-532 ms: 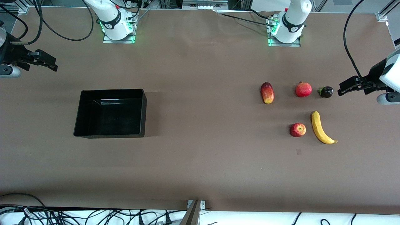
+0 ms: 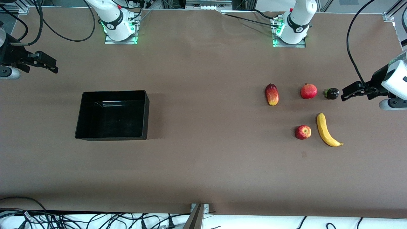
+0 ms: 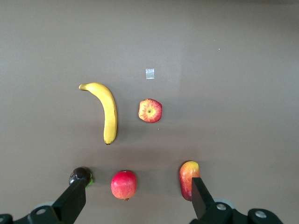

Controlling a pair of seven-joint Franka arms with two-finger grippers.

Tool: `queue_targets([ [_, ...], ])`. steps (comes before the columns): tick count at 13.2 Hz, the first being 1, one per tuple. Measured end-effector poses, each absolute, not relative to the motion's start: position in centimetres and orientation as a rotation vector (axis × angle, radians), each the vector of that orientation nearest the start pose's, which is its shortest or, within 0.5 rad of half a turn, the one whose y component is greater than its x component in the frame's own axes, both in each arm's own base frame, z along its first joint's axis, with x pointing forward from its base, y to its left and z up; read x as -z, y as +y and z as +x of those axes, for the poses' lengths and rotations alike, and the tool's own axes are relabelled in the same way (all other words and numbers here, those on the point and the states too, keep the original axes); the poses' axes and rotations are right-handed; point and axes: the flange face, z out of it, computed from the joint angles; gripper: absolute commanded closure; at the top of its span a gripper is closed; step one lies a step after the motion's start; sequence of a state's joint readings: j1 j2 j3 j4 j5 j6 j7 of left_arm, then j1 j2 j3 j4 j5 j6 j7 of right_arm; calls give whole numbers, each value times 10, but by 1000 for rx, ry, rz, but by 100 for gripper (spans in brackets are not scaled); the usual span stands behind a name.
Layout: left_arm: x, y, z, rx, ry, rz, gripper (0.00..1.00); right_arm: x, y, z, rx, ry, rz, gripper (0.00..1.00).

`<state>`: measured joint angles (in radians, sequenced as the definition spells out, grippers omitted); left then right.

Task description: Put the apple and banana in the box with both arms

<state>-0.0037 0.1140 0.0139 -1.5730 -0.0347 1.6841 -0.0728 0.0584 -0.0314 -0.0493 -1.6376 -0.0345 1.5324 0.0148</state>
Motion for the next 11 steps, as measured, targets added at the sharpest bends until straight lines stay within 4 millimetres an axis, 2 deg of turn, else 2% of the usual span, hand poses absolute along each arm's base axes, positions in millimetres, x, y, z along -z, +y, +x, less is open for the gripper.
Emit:
queue_targets([
  [4, -566, 2, 598, -3, -138, -3171, 0, -601, 1, 538, -172, 9, -3171, 0],
  [6, -564, 2, 599, -5, -138, -3171, 0, -580, -4, 540, -277, 18, -3166, 0],
  [8, -561, 2, 601, -2, -137, -3171, 0, -540, -26, 550, -406, 32, -3147, 0],
  [10, -557, 1, 604, -1, -136, -3171, 0, -483, -48, 567, -504, 54, -3132, 0],
  [11, -556, 1, 605, 3, -137, -3171, 0, -451, -56, 577, -498, 70, -3138, 0],
])
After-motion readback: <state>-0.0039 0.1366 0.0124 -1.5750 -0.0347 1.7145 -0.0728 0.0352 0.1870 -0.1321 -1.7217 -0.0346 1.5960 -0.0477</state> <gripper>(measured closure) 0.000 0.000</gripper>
